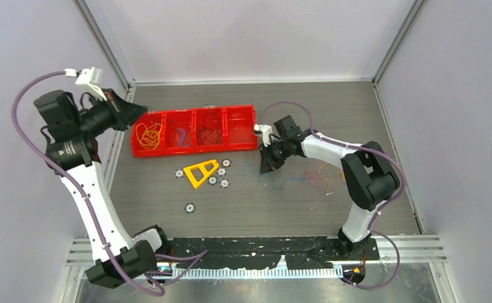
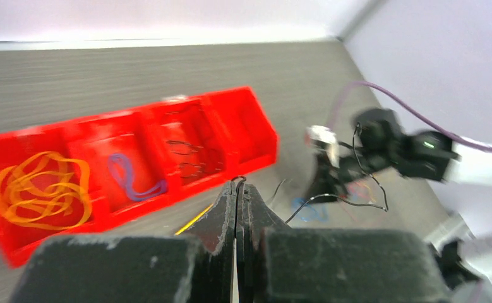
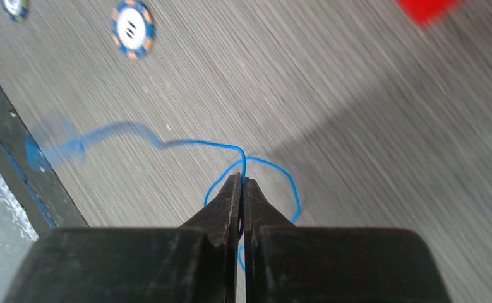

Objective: Untangle the cables

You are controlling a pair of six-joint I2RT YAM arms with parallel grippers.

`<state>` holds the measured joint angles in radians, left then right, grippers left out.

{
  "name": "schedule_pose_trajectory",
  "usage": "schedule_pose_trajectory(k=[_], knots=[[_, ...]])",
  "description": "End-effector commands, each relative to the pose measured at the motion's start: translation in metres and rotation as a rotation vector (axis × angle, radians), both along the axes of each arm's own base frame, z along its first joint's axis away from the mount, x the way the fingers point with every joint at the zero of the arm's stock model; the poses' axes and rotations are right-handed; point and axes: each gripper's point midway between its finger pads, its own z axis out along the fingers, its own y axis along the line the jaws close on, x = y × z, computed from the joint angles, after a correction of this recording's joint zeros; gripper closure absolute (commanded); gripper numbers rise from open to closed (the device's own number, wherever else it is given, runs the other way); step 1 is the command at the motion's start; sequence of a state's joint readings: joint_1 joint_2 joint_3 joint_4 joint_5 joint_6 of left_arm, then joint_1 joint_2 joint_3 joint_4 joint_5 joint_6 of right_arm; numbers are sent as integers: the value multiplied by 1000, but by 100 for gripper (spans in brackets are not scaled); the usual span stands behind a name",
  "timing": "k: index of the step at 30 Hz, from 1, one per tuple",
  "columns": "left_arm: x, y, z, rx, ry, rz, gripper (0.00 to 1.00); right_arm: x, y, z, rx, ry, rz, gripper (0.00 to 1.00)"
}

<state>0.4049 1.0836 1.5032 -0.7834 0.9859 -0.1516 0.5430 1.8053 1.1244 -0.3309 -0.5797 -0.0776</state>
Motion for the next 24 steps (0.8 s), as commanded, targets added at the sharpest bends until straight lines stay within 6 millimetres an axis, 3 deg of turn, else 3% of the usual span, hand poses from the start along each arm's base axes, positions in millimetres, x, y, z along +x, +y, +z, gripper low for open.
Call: schedule_pose_trajectory(k=[1,3,6,10,13,19,24], knots=[[16,52,19,102,-65,179,100,5,-49,20,-80,-105,-35,95],[17,58,19,114,-60,177,100,2,-61,23,-93,-98,-42,95],[11,40,22,62,-65,93,100,-2,-70,27,-106,-105,-38,95],[0,14,28,47,-103,23,100,-5,-70,34,-90,-113,-35,95],[0,6,33,20,-121,16,100,-6,-67,39,-71,-111,-29,94],[17,-15,26,-70,-93,-39,100,-11,-63,39,-46,-81,-26,95],[41,-35,8,-43,-125,-67,100,-12,-64,38,-53,-66,-21,95]])
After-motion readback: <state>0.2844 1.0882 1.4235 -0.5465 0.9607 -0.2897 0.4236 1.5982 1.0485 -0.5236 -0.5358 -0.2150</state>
